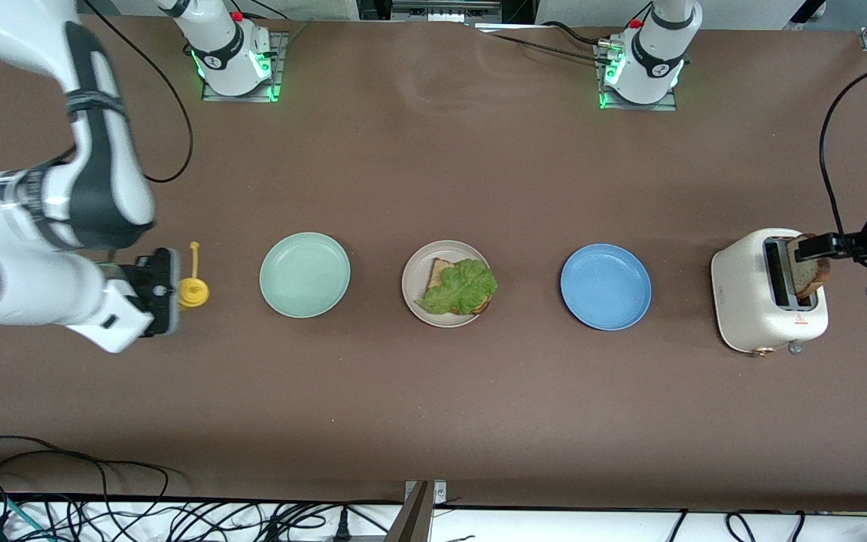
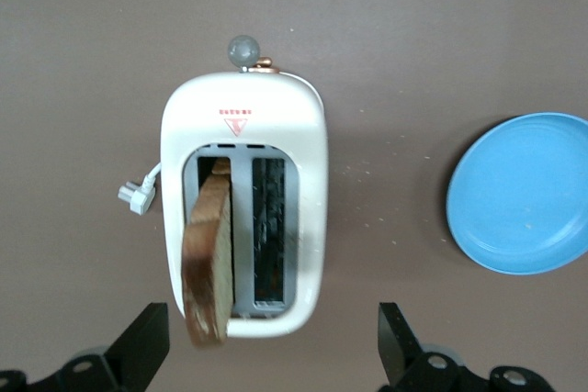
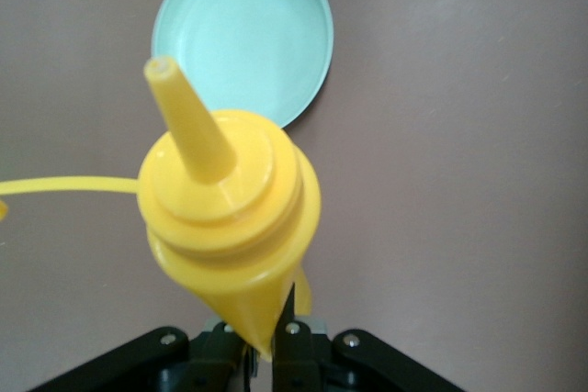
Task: Make sandwich on beige plate with both arms
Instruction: 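Return the bottle to the table while the left gripper grasps the toast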
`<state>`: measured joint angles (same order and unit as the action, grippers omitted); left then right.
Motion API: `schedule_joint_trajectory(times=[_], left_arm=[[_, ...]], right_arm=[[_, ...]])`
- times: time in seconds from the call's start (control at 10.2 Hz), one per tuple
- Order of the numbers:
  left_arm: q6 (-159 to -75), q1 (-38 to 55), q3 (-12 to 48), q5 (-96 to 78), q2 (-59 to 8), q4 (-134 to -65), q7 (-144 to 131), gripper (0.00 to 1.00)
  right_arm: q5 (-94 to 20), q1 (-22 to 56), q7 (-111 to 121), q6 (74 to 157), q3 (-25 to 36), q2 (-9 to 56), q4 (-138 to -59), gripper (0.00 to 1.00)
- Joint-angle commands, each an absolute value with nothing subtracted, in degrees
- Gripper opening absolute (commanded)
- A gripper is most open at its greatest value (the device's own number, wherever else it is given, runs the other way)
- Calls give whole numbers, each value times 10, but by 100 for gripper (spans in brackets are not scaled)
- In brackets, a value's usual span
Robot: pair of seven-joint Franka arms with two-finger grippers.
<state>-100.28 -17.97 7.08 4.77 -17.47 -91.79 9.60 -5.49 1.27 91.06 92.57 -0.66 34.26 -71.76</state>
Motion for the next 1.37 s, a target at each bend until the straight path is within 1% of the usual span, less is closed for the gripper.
schedule_joint_trajectory(times=[0.0,0.2,0.39,0.49,0.59,0.68,0.78,0.98,1.27], left_arm=[[-1028,-192,76,74,-167,-954,126,100],[-1055,-197,76,107,-165,-982,128,100],[-1106,-212,76,108,-163,-1030,132,100],[-1119,-214,76,109,-165,-1035,132,83],[-1114,-211,78,119,-165,-1033,130,42],[-1108,-210,80,129,-166,-1033,131,4],[-1107,-210,80,129,-166,-1032,131,0],[-1100,-211,80,129,-163,-1028,131,0],[-1083,-210,82,128,-150,-1025,130,0]], right_arm=[[-111,-57,994,917,-19,320,-777,0],[-139,-116,1070,921,-19,318,-815,0],[-173,-167,1156,928,-19,319,-853,0],[-183,-189,1194,942,-18,319,-878,0],[-185,-206,1217,952,-18,321,-893,0],[-206,-229,1239,960,-18,326,-910,0],[-220,-240,1272,975,-18,332,-926,0],[-237,-264,1310,989,-18,355,-935,0],[-260,-279,1353,1005,-18,379,-935,0]])
